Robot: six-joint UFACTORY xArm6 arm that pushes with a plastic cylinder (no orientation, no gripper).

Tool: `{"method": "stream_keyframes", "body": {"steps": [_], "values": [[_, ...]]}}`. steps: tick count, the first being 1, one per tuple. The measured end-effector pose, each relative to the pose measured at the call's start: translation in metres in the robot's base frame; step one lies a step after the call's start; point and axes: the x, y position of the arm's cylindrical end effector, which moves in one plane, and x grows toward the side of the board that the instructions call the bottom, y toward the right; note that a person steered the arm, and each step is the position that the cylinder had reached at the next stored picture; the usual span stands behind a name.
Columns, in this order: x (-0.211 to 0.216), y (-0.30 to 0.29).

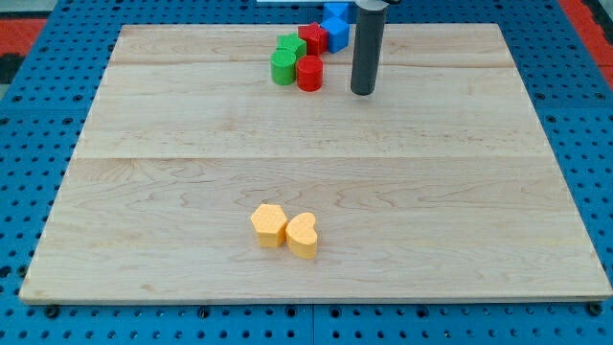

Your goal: Slide the yellow heart to the top right

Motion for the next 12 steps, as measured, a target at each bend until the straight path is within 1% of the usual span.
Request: {"method": "stream_keyframes", "body": {"steps": [3, 4, 5, 6, 7, 8, 9, 10, 11, 12], "values": [[0.006, 0.0], [0.041, 0.001], [0.081, -0.021], [0.111, -0.121], [0.173, -0.201], [0.228, -0.208], [0.245, -0.112], [0.201, -0.037], [0.194, 0.008], [0.222, -0.037]]}}
